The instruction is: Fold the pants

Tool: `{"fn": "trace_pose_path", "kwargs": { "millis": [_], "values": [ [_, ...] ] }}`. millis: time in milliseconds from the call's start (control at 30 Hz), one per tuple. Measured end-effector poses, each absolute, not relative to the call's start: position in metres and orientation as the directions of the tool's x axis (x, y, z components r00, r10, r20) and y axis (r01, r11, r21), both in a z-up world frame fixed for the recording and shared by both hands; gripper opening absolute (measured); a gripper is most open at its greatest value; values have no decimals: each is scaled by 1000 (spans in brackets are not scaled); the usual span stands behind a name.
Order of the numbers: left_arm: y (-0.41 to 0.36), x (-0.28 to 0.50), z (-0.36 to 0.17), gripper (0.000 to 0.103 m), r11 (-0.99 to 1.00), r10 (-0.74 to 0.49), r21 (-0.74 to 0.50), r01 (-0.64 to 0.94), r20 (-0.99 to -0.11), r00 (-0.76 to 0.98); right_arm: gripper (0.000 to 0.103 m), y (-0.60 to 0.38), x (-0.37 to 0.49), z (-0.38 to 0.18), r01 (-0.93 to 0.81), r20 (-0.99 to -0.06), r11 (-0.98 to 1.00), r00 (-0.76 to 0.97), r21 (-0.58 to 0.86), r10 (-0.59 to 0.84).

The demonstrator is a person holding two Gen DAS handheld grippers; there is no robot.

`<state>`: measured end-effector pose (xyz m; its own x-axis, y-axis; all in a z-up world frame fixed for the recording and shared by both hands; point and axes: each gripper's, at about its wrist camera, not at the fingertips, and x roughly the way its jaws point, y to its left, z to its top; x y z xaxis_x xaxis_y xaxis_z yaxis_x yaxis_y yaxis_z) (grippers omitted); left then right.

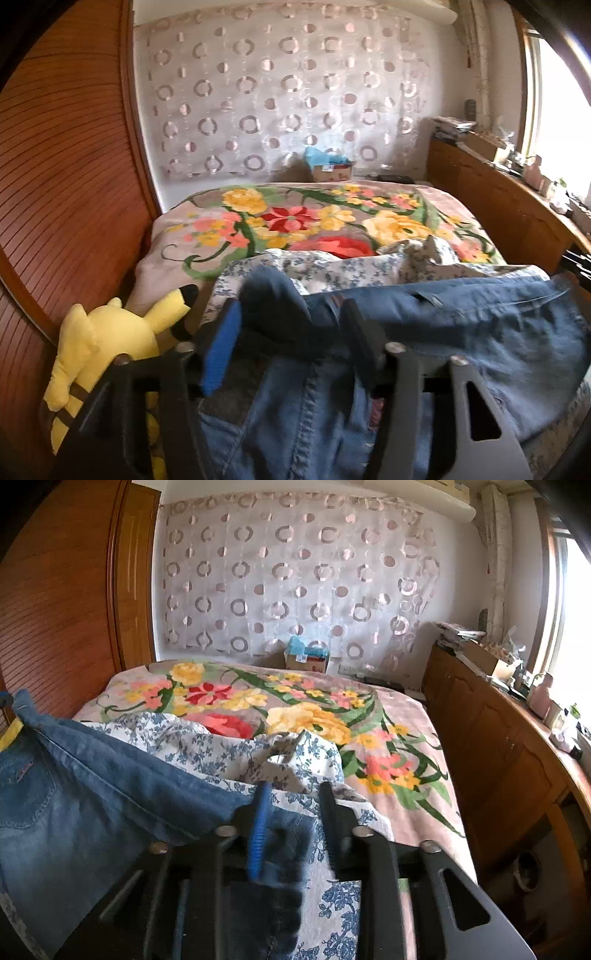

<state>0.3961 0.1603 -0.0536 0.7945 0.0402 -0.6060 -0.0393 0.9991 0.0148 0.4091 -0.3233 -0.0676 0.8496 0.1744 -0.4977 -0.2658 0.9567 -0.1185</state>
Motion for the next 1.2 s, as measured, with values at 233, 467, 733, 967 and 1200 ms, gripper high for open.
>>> {"fn": "trace_pose_path", "kwargs": {
  "millis": [233, 467, 733, 967, 1200],
  "values": [
    [139, 380, -48, 78, 1000, -10, 0, 12, -596, 803, 53, -332, 392, -71, -255, -498, 961, 850, -102, 173],
    [115, 370, -64, 78, 998, -59, -12, 65, -617, 785, 53, -342, 398, -93, -287, -619, 955, 763, -72, 183],
    [104, 361, -80, 78, 996, -82, -16, 93, -641, 763, 48, -349, 411, -104, -312, -690, 950, 686, 5, 229],
    [110, 357, -83, 78, 997, -65, -13, 74, -639, 766, 5, -345, 422, -84, -354, -655, 934, 718, -53, 235],
    [123, 349, -83, 78, 999, -36, -9, 39, -629, 777, 4, -342, 449, -60, -286, -557, 948, 814, -138, 165]
  ]
}}
